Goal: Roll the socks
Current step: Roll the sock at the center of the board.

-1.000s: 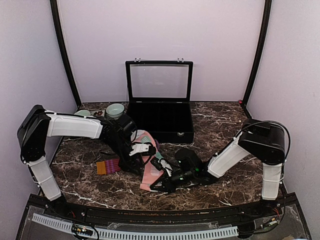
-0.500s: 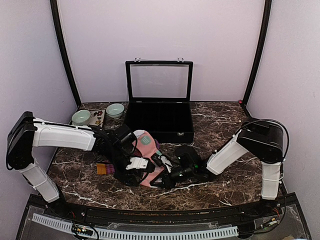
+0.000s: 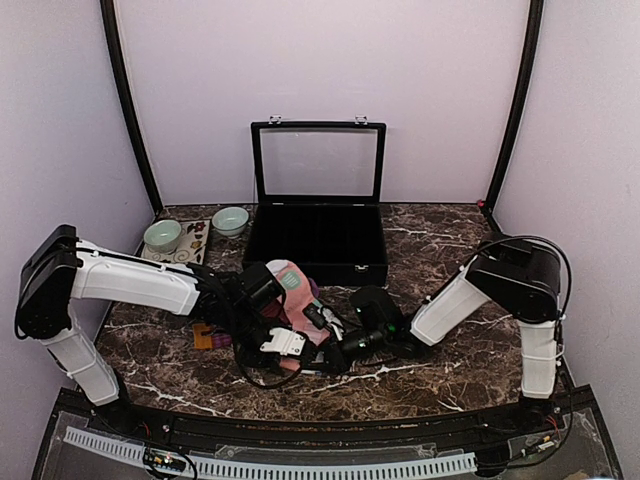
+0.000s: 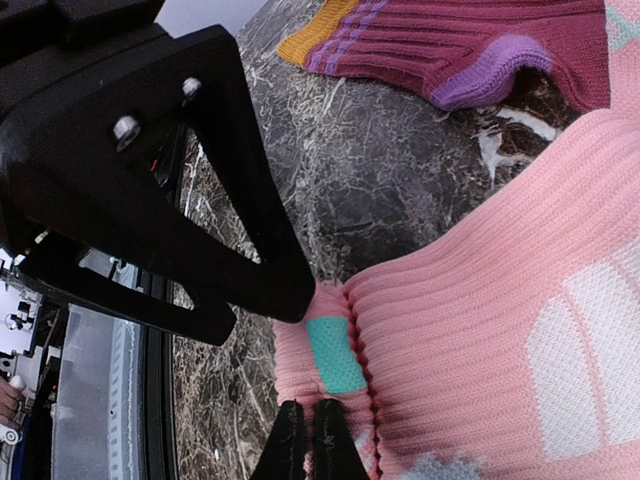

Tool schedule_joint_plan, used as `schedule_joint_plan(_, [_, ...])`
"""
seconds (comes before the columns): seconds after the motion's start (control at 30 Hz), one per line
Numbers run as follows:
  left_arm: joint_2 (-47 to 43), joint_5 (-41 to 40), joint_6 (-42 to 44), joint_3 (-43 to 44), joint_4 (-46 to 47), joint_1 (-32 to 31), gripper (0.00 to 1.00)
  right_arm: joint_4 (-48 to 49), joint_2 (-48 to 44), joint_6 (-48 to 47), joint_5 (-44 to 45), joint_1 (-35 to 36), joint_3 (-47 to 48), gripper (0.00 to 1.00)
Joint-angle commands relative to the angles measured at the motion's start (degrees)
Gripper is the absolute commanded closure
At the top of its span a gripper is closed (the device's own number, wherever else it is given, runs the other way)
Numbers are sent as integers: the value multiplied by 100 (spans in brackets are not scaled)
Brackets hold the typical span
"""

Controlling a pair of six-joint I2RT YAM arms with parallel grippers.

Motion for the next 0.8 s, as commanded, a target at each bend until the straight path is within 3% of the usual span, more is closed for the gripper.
schedule_joint_plan(0.0, [85, -156, 194, -132, 105, -129, 53, -1976, 704, 48, 812, -194, -341, 100])
schedule_joint_plan(0.43, [430, -307, 216, -32, 220, -233, 59, -1816, 684, 148, 773, -208, -378, 100])
schedule_joint_plan(0.77, [715, -233, 258, -39, 151, -174, 85, -1267, 105, 220, 1155, -204, -756, 89])
